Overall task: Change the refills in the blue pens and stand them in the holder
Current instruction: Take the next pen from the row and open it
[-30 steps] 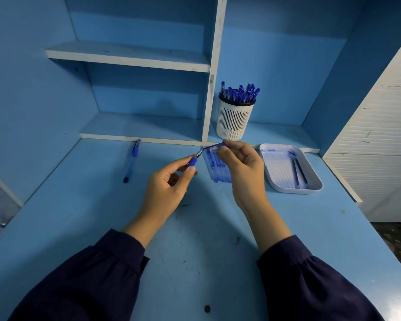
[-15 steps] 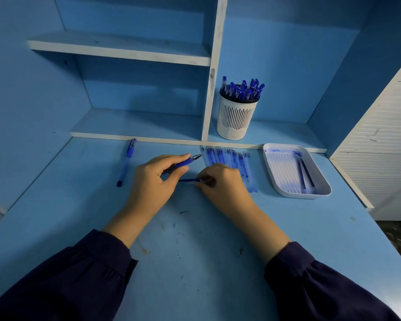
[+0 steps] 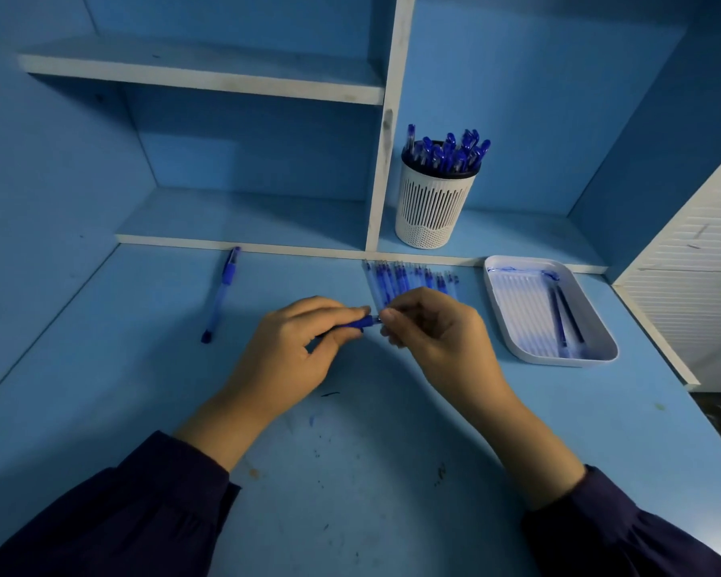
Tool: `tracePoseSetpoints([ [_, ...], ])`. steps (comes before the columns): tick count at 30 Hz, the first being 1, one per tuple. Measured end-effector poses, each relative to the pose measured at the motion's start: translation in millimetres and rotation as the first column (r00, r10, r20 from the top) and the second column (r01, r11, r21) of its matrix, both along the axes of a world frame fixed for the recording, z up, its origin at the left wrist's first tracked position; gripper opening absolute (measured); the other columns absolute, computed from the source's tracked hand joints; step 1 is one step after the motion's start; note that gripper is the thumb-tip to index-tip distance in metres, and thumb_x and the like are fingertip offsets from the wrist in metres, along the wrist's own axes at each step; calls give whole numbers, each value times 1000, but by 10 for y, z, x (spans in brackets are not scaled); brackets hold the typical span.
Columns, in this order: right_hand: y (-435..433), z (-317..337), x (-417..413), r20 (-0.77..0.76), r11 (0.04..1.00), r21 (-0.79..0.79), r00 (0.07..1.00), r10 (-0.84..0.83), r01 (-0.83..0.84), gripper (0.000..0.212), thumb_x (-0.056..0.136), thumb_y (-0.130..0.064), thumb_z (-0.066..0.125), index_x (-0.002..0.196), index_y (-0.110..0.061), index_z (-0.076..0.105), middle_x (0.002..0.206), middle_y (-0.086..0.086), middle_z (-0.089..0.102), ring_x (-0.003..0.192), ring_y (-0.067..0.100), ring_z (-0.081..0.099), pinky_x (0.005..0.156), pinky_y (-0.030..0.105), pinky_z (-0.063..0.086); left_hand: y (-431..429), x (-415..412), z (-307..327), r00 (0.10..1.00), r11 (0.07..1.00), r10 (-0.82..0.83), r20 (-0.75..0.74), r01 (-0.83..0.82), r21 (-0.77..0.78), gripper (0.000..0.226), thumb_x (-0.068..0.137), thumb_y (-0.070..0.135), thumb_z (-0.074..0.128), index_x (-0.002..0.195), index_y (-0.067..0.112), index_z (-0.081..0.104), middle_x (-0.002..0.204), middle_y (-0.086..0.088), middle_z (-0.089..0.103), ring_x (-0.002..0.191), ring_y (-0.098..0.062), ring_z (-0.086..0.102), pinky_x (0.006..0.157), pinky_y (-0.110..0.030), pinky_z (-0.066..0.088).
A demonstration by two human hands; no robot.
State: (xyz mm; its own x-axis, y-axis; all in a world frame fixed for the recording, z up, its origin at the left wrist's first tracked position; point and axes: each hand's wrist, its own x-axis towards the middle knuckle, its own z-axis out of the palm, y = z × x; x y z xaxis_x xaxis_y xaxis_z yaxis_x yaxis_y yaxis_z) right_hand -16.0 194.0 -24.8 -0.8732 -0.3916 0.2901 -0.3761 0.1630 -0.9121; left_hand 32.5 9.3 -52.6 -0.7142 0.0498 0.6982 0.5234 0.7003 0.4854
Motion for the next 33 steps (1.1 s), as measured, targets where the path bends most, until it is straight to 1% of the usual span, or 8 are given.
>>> tracePoseSetpoints([
  [5,60,19,7,-189,995,53,978,88,-80,13,85,-2,68,93,-11,63,87,-2,67,83,15,65,81,27,54,19,53,16,1000,1000,-2,20,2,21,24,86,8,74,110,8,74,97,2,72,81,-12,67,72,-27,55],
  [9,60,36,25,-110,996,75,992,57,-49,13,87,-19,70,96,-11,63,82,-5,66,78,10,65,74,17,51,23,70,30,999,1000,-5,37,5,12,25,87,10,72,112,8,74,100,2,73,87,-12,69,75,-27,56],
  [11,68,37,21,-121,993,107,991,64,-51,3,91,-13,65,91,-10,64,76,-7,65,71,7,63,71,13,48,27,75,35,1000,1000,4,29,-4,1,25,86,7,75,111,8,74,100,1,73,87,-13,69,76,-27,56],
  [15,82,50,31,-24,993,2,993,115,-115,21,85,4,65,100,-11,64,91,-1,67,83,11,64,81,20,50,32,82,42,1000,1000,8,13,-8,8,26,85,5,75,110,8,74,100,1,73,87,-11,68,78,-26,56],
  [19,58,61,48,-3,998,24,998,60,-60,7,90,-12,66,97,-11,66,82,-6,67,77,7,64,73,15,47,26,85,44,1000,1000,7,22,-7,-14,27,85,5,76,111,7,74,101,1,73,88,-11,68,78,-26,56],
  [23,86,86,42,70,995,-33,993,97,-95,17,86,6,62,95,-7,67,88,3,69,82,11,66,76,17,49,22,86,36,1000,1000,2,14,-2,-8,24,86,9,73,110,7,74,101,0,72,88,-11,67,78,-27,56],
  [28,67,95,53,78,997,54,996,48,-53,7,91,-17,65,94,-13,69,80,2,71,77,17,67,75,34,56,18,91,46,999,1000,0,35,0,-12,26,86,7,74,112,8,73,101,1,72,90,-12,68,77,-29,56],
  [33,86,101,45,172,996,-70,983,69,-58,14,87,-4,68,99,-10,70,88,5,71,81,11,67,76,22,52,15,88,44,1000,1000,-8,23,8,-16,26,86,6,73,112,8,73,99,0,72,87,-12,67,77,-28,56],
])
